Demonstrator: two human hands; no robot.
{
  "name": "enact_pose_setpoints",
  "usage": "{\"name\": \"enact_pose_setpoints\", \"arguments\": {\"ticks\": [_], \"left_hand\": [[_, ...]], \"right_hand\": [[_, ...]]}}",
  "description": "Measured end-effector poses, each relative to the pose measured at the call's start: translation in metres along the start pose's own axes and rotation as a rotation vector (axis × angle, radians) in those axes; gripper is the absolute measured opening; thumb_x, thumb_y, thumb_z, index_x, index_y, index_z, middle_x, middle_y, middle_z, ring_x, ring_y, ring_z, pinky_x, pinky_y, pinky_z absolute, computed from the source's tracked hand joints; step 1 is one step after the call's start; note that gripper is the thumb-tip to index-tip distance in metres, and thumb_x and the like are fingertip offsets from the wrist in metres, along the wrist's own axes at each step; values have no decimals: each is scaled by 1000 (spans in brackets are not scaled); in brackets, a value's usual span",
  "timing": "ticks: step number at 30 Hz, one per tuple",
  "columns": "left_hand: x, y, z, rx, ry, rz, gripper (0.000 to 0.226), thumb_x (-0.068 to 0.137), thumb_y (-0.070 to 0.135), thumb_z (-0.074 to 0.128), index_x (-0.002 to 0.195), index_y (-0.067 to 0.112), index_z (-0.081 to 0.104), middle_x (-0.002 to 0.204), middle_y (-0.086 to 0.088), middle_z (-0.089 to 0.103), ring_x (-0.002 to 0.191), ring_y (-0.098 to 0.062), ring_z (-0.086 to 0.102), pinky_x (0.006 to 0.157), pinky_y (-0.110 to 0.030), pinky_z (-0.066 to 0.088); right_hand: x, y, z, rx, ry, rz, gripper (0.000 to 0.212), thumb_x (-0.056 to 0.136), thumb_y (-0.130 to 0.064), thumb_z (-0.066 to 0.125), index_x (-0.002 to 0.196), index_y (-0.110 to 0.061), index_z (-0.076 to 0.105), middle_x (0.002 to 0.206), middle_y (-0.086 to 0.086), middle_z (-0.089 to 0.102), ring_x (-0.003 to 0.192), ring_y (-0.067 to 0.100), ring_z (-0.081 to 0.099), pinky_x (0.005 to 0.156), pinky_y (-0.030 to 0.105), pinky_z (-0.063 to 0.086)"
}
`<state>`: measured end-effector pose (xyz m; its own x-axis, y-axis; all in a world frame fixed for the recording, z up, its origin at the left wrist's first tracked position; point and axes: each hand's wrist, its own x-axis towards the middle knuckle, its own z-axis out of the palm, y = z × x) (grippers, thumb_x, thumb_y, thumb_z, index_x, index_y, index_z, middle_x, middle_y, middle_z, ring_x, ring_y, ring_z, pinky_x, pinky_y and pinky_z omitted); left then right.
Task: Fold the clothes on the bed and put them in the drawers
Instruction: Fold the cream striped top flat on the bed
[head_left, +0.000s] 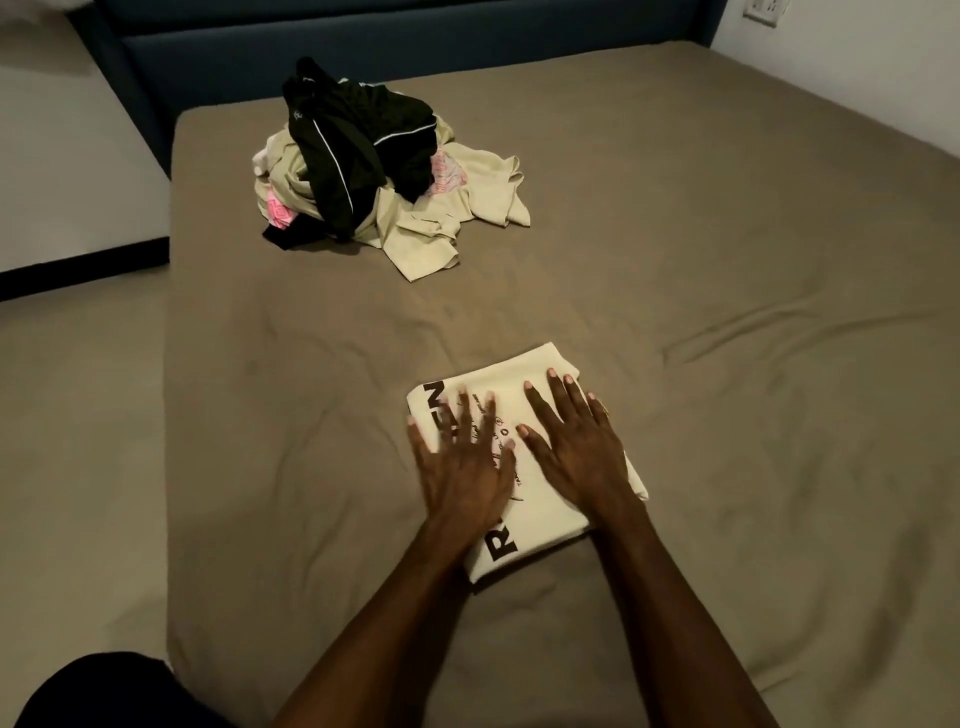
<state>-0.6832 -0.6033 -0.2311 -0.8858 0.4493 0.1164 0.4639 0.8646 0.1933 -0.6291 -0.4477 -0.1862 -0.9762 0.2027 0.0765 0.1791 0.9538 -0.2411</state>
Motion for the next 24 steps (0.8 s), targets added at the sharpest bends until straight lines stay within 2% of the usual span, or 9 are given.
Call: {"name": "enact_pose_setpoints", "arguments": {"ticks": [3,5,9,11,13,16,20,22,24], "left_hand": [[9,-37,4,-58,-4,-178,72,100,70,15,163,36,10,171,-3,13,158,-32,7,122,-65,0],[12,-49,5,-35,16,-163,72,101,70,14,163,33,15,170,-4,20,157,-34,11,122,-65,8],[10,-40,4,-53,10,-145,73,101,71,18,162,32,21,169,-4,24,156,-34,13,122,-65,8],[11,-43,-1,-97,-25,-153,75,99,74,17,162,33,19,170,-3,19,157,-33,9,122,-64,5],[7,-46,-6,-182,-27,-141,81,96,78,17,163,33,15,171,-2,11,158,-28,4,123,-62,0],[-11,-55,-15,-416,-12,-71,83,95,78,26,163,36,3,172,4,-6,158,-13,-10,126,-52,-8],[-36,-63,-31,-663,35,-11,76,100,61,52,161,44,10,168,21,-4,155,1,-10,125,-42,-5],[-41,-59,-32,-692,69,-42,74,100,54,58,161,42,18,170,15,8,156,0,-4,125,-44,-5],[-44,-51,-32,-731,138,-109,68,100,50,58,159,34,30,169,6,23,157,-9,9,127,-49,6]], "right_hand": [[7,24,31,-21,8,43,66,104,-68,18,164,-40,9,174,-3,1,160,22,2,127,50,17],[11,26,37,8,57,56,66,105,-68,20,164,-41,9,174,-6,1,160,25,3,127,48,17],[9,26,35,142,87,90,70,104,-69,26,164,-37,10,174,-7,3,159,21,11,126,48,23],[6,25,29,284,146,202,70,104,-63,38,164,-33,18,173,-3,13,154,21,26,121,46,33],[3,24,23,346,255,300,65,103,-52,50,158,-23,33,164,5,35,144,27,41,111,42,40],[1,24,13,301,329,435,52,95,-42,64,135,-9,55,127,15,58,118,36,54,96,43,45],[5,37,-15,484,49,579,42,88,-47,72,115,-14,65,109,3,68,104,28,63,86,37,48],[14,42,-31,825,-102,635,39,85,-43,78,108,-13,67,100,0,74,93,25,71,83,38,56],[20,43,-42,1018,-204,646,38,85,-31,81,112,-10,67,95,6,78,83,26,75,81,40,60]]}}
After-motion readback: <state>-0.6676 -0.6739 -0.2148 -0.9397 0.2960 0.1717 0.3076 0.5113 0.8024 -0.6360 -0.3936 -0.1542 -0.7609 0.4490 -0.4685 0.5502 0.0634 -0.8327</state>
